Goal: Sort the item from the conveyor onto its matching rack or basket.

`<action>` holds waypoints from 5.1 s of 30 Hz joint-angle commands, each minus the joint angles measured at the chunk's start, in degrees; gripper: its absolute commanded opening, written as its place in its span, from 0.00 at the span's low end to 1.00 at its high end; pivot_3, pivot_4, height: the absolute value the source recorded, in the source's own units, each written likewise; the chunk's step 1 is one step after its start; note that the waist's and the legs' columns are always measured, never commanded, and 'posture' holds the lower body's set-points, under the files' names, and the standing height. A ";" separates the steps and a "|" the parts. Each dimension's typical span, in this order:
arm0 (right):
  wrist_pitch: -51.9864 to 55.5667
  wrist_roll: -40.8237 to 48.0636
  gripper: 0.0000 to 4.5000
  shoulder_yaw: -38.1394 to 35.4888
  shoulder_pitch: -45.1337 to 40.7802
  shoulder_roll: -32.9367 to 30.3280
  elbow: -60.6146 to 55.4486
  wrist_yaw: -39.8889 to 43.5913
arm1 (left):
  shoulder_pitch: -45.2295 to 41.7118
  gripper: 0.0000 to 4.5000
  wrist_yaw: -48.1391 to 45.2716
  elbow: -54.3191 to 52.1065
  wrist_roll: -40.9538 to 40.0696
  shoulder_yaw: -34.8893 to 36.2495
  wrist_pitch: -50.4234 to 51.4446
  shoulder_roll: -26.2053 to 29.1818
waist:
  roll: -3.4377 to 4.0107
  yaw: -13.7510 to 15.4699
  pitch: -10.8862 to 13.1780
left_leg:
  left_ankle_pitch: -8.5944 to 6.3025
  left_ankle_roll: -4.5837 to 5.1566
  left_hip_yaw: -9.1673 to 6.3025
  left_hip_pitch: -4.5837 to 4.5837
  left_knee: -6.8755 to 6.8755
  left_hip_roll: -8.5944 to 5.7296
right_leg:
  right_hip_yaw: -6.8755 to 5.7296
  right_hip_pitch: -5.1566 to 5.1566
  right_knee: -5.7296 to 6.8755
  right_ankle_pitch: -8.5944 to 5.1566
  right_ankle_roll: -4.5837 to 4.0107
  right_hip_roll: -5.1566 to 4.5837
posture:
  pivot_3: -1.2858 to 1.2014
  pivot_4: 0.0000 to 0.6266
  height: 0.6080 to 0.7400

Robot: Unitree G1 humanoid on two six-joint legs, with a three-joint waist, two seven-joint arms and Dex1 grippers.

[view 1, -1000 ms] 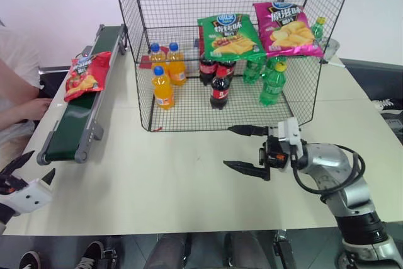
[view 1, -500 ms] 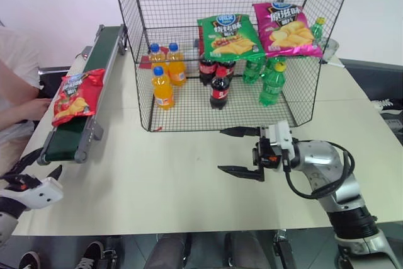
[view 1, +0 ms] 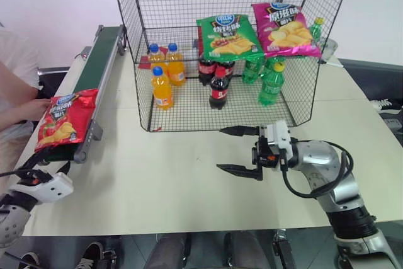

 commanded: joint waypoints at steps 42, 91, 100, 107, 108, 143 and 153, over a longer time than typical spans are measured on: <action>-4.49 -1.96 1.00 -5.48 -0.67 -2.90 4.95 -1.00 | 0.40 0.01 5.66 -10.80 -4.43 4.01 11.20 0.09 | -0.05 -0.03 -0.03 | 0.01 -0.02 0.01 0.03 0.21 0.00 | 0.04 0.06 0.16 0.02 0.01 0.01 | 0.52 0.24 1.00; 1.51 7.63 1.00 -16.00 2.80 2.92 -8.13 -19.17 | -63.23 0.01 11.59 -0.50 11.61 -24.13 34.40 -34.02 | -0.13 0.93 0.10 | 0.20 -0.29 0.10 -0.14 0.63 -0.03 | 0.14 0.21 0.34 0.11 0.19 0.19 | 0.52 0.24 1.00; 0.68 6.25 1.00 -13.94 1.61 3.88 -7.04 -19.89 | -71.29 0.01 17.66 16.06 6.65 -23.45 37.10 -38.32 | -0.16 0.96 0.12 | 0.21 -0.30 0.12 -0.15 0.69 -0.07 | 0.14 0.21 0.35 0.12 0.21 0.21 | 0.52 0.24 1.00; 1.09 6.21 1.00 -13.68 0.98 3.87 -6.67 -20.22 | -78.26 0.01 19.77 27.37 2.45 -23.84 36.17 -41.30 | -0.19 0.93 0.13 | 0.21 -0.31 0.14 -0.17 0.71 -0.07 | 0.12 0.19 0.39 0.12 0.21 0.21 | 0.52 0.24 1.00; 1.10 6.14 1.00 -13.62 0.98 3.91 -6.71 -20.28 | -78.97 0.01 20.08 28.56 2.33 -24.26 35.78 -41.33 | -0.19 0.95 0.13 | 0.21 -0.31 0.14 -0.17 0.72 -0.08 | 0.12 0.19 0.39 0.12 0.22 0.21 | 0.52 0.24 1.00; 1.65 5.11 1.00 -13.30 1.59 3.14 -6.30 -20.38 | -66.00 0.73 1.51 6.12 -12.15 -21.33 32.17 -40.75 | -0.19 0.89 0.13 | 0.24 -0.35 0.16 -0.19 0.78 -0.09 | 0.23 0.16 0.51 0.12 0.22 0.20 | 0.52 0.24 1.00; 1.43 5.02 1.00 -14.09 2.17 2.12 -5.99 -19.43 | -46.07 0.73 -21.21 -30.62 -33.48 -16.19 42.87 -39.65 | -0.16 0.57 0.11 | 0.25 -0.38 0.17 -0.19 0.75 -0.05 | 0.33 0.10 0.51 0.11 0.21 0.14 | 0.52 0.24 1.00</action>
